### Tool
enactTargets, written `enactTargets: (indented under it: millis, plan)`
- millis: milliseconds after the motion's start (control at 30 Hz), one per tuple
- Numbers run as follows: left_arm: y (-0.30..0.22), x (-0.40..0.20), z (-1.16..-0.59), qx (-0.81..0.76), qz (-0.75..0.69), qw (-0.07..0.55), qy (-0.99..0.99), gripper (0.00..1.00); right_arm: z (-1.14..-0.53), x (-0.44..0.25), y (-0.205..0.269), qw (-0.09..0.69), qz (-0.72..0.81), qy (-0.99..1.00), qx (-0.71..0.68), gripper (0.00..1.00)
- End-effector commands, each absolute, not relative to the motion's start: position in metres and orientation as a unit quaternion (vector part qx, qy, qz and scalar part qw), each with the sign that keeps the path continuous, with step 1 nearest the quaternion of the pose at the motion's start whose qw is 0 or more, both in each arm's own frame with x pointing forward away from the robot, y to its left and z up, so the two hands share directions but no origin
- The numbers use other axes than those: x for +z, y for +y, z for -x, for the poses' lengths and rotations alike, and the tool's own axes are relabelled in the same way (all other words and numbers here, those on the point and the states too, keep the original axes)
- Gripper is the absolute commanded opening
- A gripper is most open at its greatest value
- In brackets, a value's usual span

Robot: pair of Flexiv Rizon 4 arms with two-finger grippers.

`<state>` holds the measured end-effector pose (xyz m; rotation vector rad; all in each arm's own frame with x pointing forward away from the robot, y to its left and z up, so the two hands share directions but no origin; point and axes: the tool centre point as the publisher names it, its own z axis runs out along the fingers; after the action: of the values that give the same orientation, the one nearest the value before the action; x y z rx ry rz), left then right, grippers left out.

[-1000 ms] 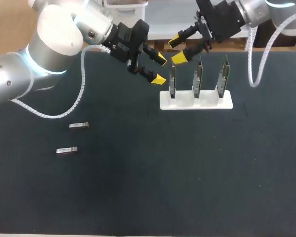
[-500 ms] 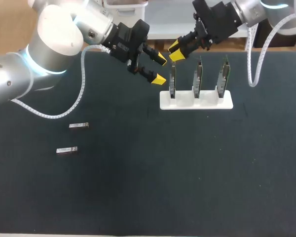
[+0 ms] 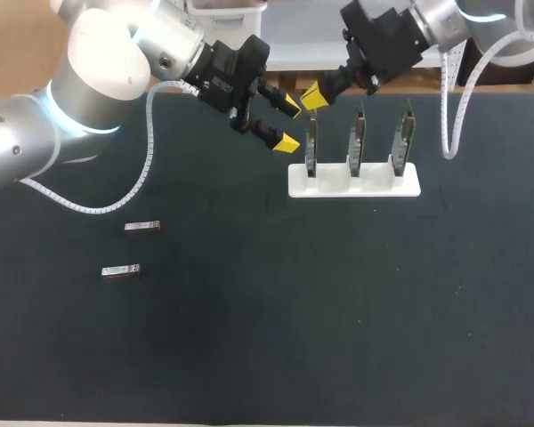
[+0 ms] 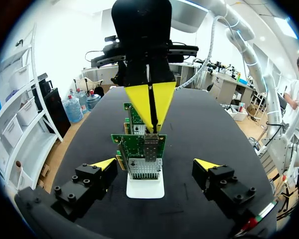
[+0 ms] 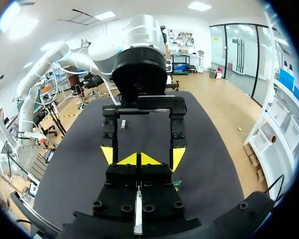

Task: Pick up the optical module with the left hand, and insert it into the network port with the right hand.

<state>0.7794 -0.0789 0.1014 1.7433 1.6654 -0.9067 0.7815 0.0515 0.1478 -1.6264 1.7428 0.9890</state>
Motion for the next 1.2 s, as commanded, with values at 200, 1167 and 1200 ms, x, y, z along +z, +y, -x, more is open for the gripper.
enactTargets:
  millis: [200,1167,1200]
  plan:
    - [-0.080,0.102,-0.781,-0.338,-0.651,0.276,0.622,1.00,-0.786,0.144,0.049,0.278,0.600,0.652,0.372,0.00]
    - [-0.080,0.102,-0.781,-0.338,-0.651,0.276,0.622,1.00,-0.789,0.135,0.047,0.275,0.590,0.656,0.381,0.00]
    - [-0.080,0.102,-0.781,-0.338,-0.651,0.276,0.622,1.00,-0.788,0.135,0.047,0.275,0.590,0.657,0.381,0.00]
